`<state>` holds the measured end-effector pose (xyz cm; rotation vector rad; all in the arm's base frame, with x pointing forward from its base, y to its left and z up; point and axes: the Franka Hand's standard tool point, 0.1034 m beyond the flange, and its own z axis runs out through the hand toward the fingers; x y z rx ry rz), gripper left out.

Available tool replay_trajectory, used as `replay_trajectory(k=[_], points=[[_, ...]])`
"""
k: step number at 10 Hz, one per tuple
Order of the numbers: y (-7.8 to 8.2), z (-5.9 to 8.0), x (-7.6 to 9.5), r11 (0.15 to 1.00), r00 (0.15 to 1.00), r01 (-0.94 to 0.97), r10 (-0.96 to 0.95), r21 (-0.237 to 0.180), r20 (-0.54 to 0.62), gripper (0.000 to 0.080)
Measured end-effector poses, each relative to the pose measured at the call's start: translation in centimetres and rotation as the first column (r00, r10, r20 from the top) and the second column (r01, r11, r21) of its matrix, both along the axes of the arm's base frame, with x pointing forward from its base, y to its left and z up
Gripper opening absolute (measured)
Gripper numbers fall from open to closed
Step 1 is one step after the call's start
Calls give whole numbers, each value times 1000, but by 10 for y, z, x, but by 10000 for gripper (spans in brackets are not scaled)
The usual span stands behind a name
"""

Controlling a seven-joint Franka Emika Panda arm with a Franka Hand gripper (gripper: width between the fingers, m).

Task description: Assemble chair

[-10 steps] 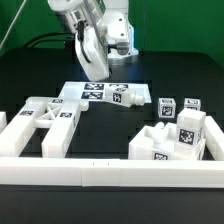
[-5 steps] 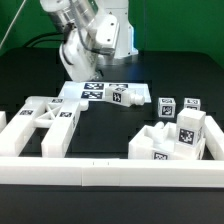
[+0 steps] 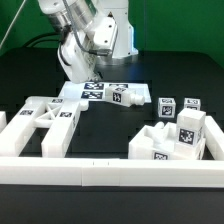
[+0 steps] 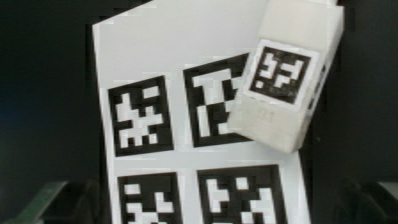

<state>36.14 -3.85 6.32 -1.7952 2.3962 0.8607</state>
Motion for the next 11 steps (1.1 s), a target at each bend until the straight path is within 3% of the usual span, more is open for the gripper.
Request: replay_trajectory(k=[3,11], points=[[-17,0,-1,980,993,117,-120,163,10,649],[-20,-6,-4,982,992,120,-122,145,9,649]])
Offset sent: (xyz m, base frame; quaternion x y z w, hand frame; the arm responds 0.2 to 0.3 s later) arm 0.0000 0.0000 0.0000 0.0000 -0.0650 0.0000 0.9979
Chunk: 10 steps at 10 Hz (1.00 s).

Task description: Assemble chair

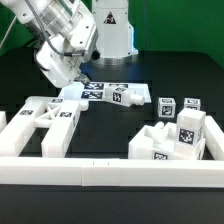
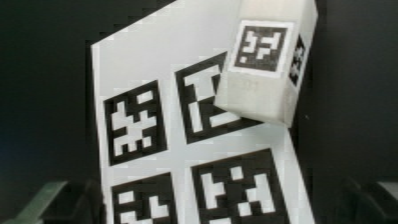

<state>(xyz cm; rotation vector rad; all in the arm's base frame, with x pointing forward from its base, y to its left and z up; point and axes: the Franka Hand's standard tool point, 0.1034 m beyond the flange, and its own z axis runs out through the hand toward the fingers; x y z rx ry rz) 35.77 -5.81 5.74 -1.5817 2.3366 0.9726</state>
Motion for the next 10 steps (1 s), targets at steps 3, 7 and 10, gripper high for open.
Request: replay_trajectory(k=[3,7,10], points=[[0,-1,0,1000,1000,0,0,0,-2,649],[-1,-1,0,1000,1000,2,-2,-5,1,649],[-7,-5,3,998,999,29,-26,-54,42,649]])
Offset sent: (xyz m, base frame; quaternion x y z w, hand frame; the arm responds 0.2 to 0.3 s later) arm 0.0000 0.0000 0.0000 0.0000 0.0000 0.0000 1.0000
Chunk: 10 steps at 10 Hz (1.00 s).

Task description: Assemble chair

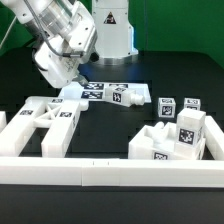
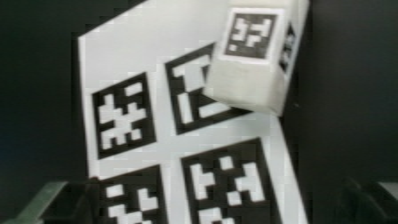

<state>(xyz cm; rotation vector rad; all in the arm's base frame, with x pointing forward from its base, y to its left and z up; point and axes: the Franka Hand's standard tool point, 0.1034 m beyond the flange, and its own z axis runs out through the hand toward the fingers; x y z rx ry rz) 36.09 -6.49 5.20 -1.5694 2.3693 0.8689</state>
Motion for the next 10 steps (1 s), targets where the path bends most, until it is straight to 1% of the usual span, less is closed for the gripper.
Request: replay_trajectory(k=[1,2,3,4,5,6,8,9,10], points=[[-2,-1,1,998,998,39,-37,-44,57,649],[-3,-1,-1,995,994,63,-56,-72,92,649],[-5,-2,1,989,987,99,-83,-113,138,649],[1,-1,1,989,987,86,-68,-124,145,649],[5,-1,1,992,991,58,-44,-113,127,649],[5,-2,-1,993,993,49,-36,-111,117,649],[7,-3,-2,996,997,20,-14,-83,73,649],[10,-6,-1,995,998,24,-18,-96,67,649],[20,-8,0,995,998,8,-2,-100,60,649]])
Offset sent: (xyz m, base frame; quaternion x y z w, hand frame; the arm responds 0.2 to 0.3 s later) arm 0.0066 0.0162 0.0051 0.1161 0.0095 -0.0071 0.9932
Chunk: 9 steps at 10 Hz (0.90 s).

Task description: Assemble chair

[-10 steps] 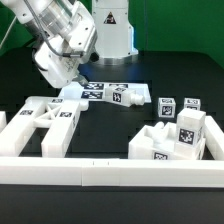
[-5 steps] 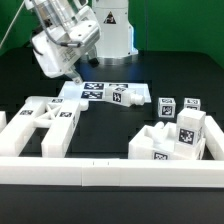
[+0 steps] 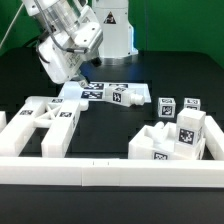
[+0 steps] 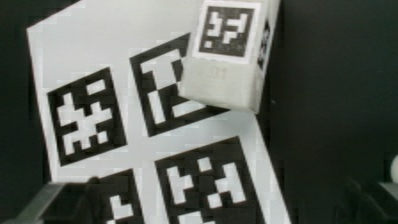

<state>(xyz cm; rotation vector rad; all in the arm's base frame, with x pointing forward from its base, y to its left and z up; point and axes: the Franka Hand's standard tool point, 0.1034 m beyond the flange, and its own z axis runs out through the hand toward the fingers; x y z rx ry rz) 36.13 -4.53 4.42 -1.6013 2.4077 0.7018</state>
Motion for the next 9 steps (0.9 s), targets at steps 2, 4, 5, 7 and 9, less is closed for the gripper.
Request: replay_trajectory(k=[2,4,5,7,9], points=[[1,0,0,1000,1000,-2,2,8,2,649],[-2,-1,-5,997,1000,6,-8,71,25,649],[-6,-2,-9,994,999,23,-26,108,25,649],[-8,-2,-13,975,998,61,-65,215,9,649],[-10,-3,-11,975,998,51,-56,215,18,649]])
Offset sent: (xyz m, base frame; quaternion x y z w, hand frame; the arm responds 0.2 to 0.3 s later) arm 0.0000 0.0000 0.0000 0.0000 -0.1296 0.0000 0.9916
